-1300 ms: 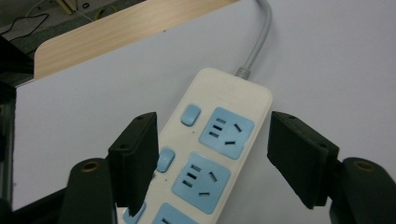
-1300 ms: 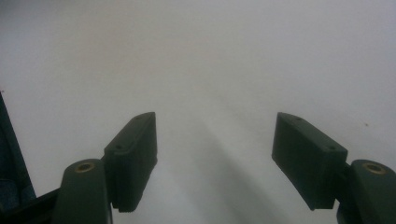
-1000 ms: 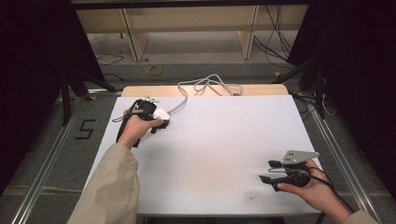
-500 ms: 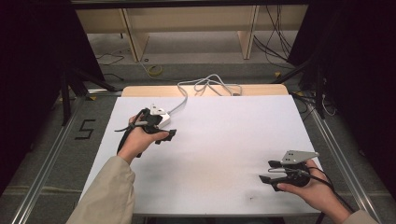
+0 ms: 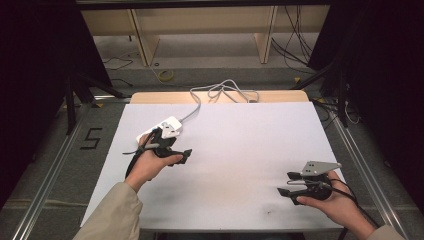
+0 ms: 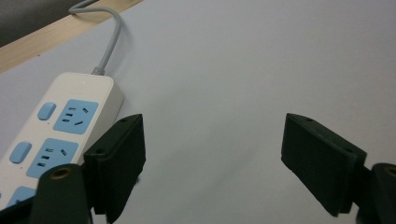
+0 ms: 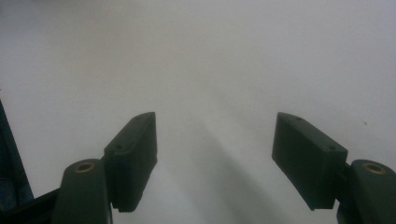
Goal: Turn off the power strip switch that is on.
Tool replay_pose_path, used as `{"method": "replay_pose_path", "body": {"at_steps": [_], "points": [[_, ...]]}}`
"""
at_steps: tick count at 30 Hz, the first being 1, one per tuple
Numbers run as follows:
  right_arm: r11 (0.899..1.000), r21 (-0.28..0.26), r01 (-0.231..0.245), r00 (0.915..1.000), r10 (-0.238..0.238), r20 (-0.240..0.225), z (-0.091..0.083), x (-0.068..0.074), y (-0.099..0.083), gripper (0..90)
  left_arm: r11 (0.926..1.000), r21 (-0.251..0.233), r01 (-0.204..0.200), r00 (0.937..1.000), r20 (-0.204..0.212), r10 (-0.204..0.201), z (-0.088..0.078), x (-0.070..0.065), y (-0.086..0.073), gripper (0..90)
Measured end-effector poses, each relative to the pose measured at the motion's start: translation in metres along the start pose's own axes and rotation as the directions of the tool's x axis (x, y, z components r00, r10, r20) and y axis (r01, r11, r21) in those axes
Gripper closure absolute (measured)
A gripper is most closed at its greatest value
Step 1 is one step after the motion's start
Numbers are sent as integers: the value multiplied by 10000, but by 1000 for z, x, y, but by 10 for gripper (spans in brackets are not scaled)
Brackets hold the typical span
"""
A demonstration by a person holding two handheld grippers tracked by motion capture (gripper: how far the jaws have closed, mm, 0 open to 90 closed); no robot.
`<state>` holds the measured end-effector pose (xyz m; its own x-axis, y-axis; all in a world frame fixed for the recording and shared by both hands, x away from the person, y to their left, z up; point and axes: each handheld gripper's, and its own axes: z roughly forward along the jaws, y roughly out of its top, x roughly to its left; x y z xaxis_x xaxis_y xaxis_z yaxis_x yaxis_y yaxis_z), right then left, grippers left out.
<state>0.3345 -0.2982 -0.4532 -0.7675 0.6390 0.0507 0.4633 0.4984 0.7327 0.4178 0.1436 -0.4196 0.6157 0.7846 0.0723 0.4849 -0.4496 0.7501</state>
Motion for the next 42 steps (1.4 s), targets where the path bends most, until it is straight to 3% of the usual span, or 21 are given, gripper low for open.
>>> {"method": "replay_pose_path", "body": {"at_steps": [12,29,42], "points": [[10000,8,8,10000,-8,-13,0,0,0,311,9996,-268,-37,9999,110,40,-4,-15,-16,217],[10000,-7,52,10000,-52,-11,0,0,0,311,9990,-375,-228,9992,-332,216,-15,-27,-40,204],[10000,-21,28,10000,-28,-19,-1,0,0,309,9985,-426,-333,9987,-405,315,-26,-39,-58,194]]}}
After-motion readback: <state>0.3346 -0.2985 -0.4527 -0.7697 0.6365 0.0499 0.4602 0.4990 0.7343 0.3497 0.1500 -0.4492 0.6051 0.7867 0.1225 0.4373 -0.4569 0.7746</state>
